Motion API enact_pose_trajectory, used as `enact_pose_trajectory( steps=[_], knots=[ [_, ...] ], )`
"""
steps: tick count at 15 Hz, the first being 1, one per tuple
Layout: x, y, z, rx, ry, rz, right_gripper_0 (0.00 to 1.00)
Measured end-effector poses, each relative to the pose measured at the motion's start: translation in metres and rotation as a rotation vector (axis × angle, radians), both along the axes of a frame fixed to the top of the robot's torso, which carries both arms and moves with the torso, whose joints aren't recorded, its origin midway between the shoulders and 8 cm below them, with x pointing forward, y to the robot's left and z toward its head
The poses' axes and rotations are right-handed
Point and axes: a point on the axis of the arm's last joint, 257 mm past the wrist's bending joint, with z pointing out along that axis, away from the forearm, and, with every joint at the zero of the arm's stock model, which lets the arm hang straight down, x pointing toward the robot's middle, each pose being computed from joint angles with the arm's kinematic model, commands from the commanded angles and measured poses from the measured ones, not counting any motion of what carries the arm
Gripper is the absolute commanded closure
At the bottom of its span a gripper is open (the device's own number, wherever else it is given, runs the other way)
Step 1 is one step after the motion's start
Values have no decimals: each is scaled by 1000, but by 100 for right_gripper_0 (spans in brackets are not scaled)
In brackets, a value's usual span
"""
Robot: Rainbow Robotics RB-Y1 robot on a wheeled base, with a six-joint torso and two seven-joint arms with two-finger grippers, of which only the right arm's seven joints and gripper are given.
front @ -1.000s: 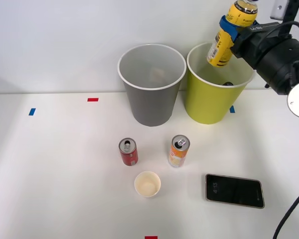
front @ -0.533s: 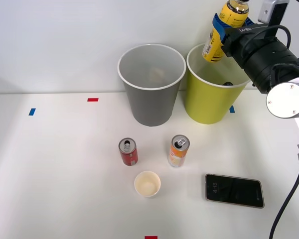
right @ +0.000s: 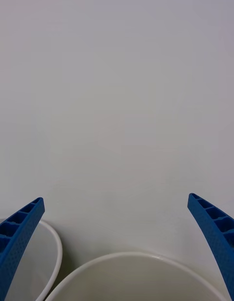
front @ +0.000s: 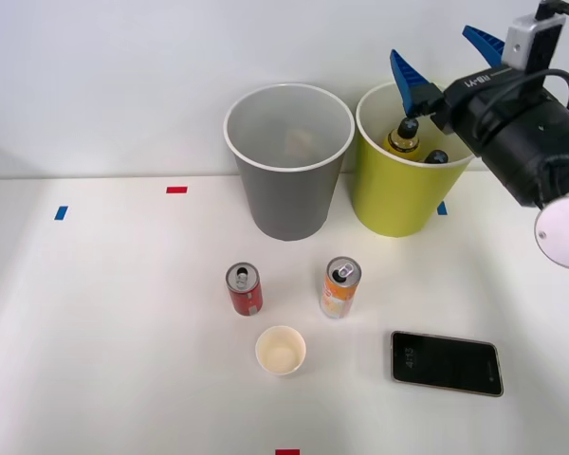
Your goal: Put cans in the gray bin, plastic bottles in the light green bin
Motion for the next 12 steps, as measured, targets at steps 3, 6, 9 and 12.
enact_pose_trajectory(
  steps=[3,6,9,12],
  knots=[
    [-47,-11,-25,-11,22,8,0],
    [-92,-33,-48,31,34,-25,0],
    [-132,-64,-77,96,58,-106,0],
    [-163,-90,-109,186,110,-210,0]
  ],
)
